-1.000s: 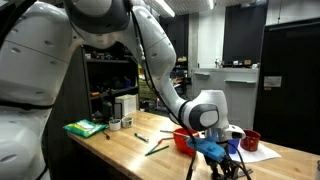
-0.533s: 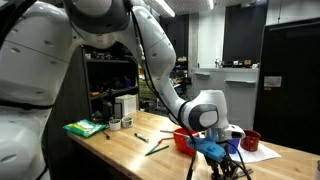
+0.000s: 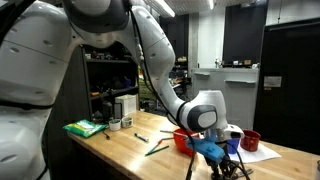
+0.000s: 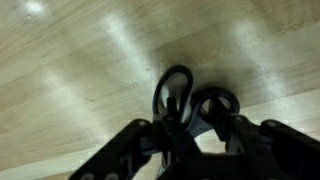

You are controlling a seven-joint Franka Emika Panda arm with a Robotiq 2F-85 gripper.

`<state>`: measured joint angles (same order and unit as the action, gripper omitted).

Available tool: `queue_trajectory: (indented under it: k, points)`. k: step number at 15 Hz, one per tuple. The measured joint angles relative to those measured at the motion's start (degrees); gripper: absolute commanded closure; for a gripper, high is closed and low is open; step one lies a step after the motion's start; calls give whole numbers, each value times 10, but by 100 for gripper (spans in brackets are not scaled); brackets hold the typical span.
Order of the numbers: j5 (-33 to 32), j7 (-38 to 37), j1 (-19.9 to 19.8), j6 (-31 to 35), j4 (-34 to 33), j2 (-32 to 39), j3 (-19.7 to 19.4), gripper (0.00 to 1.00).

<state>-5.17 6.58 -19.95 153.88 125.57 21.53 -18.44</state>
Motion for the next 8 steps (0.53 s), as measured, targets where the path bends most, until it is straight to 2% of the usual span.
queue_trajectory:
  k: [8]
  points:
    - [0, 9, -2, 23, 18, -9, 1, 59]
